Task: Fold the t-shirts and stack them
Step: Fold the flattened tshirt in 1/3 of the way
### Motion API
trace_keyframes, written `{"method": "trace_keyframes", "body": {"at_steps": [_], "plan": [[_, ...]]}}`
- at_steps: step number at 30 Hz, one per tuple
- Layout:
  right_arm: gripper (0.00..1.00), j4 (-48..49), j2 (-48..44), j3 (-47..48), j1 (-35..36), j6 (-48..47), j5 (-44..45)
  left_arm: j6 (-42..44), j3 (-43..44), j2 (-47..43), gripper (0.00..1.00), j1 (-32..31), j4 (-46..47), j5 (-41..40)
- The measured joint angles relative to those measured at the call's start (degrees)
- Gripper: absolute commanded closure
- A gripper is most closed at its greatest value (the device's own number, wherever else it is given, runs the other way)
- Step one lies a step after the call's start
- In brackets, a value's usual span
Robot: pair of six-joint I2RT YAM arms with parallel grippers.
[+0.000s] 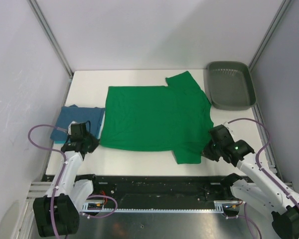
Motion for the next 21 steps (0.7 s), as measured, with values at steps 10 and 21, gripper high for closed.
{"method": "trace_keyframes", "body": {"at_steps": [10,21], "plan": [[1.0,2.9,18.0,12.2,-0.9,-8.5,4.9,0.1,12.6,14.6,1.0,-10.4,-2.6,-7.7],[1.0,14.1,47.8,29.5,-8.8,-19.3,5.0,1.2,32.3,39.6,1.0,-12.8,-0.9,-12.0]]}}
